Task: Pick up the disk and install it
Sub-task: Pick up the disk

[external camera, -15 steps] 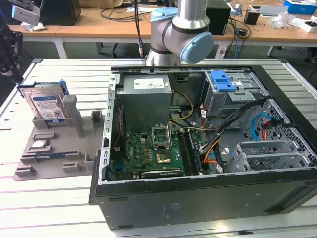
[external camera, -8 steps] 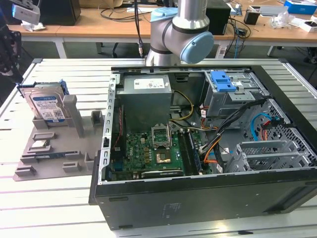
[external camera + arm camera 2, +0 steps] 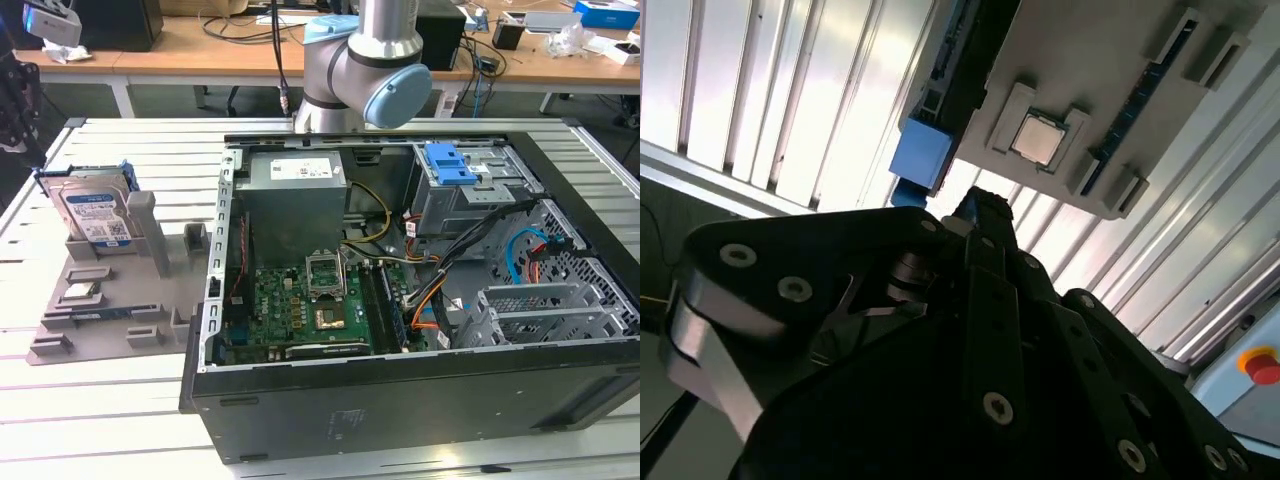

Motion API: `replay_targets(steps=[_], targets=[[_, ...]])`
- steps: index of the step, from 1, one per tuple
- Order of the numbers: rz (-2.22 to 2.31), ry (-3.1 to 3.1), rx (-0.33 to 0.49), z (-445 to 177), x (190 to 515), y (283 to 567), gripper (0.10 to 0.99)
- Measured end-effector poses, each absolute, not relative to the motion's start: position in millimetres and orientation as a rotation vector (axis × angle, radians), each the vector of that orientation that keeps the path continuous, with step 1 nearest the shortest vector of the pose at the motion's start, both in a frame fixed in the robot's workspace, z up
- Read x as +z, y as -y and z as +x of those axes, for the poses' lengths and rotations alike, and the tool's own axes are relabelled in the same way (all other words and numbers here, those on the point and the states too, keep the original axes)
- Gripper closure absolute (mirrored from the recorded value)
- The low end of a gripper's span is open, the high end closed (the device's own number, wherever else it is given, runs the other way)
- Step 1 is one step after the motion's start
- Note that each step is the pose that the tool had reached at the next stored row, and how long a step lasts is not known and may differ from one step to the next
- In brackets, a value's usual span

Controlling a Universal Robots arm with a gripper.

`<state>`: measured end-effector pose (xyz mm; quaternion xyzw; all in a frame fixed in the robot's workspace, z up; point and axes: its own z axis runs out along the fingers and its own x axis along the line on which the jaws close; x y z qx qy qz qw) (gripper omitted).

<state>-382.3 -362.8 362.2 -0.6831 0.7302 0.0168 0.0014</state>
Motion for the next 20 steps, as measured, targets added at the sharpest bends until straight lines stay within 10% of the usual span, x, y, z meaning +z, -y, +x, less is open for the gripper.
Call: replay_targets(steps=[20], targets=[[-2.343, -2.093, 0.053, -382.3, 362.2, 362.8, 0.98]])
